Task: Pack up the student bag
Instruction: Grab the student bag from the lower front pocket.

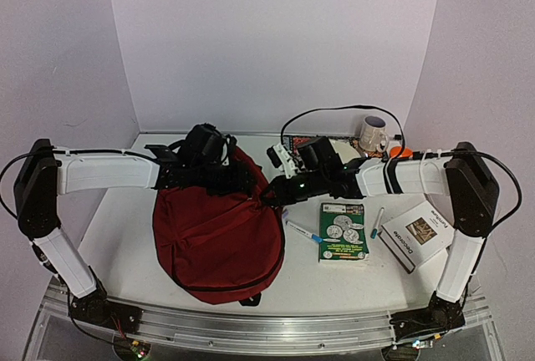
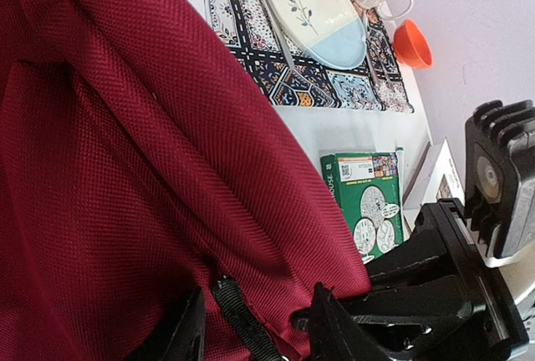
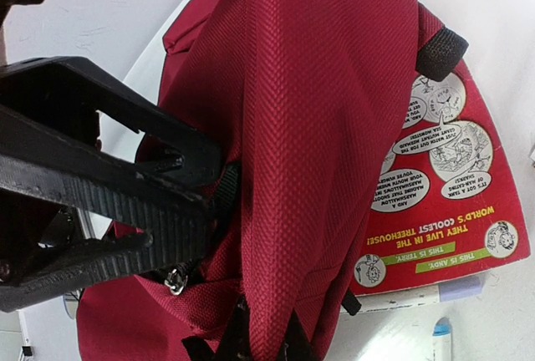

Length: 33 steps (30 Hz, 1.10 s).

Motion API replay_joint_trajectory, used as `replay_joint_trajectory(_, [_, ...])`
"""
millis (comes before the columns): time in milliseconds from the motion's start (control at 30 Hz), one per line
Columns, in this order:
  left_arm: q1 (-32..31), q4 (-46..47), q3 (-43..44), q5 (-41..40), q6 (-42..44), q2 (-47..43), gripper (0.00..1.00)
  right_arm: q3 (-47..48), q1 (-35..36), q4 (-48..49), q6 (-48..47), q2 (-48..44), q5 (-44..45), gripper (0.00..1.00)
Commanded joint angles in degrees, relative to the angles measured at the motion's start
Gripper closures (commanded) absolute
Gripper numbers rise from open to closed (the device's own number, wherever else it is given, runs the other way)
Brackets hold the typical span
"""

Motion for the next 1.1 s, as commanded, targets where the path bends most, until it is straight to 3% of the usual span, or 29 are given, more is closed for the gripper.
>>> replay_joint_trajectory(0, [0.0,-0.6,0.9,0.6,-0.2,1.9,0.58,1.9,0.6,3.3,0.0,-4.0,-0.5,1.00])
replay_joint_trajectory(267, [0.0,-0.2,1.5,5.3,-1.4,5.3,0.68,2.6,1.0,3.4,-0.1,-3.8,-0.3,1.00])
replay_joint_trajectory(633, [0.0,9.0,-2.2,12.0,-7.5,1.9,1.00,3.1,1.2,4.1,0.2,-3.0,1.0,1.00])
replay_joint_trajectory(1067, [1.1,9.5,-8.9,1.4,-4.7,-9.8,1.00,0.3,1.1,4.0,0.7,-5.4,8.2,1.00])
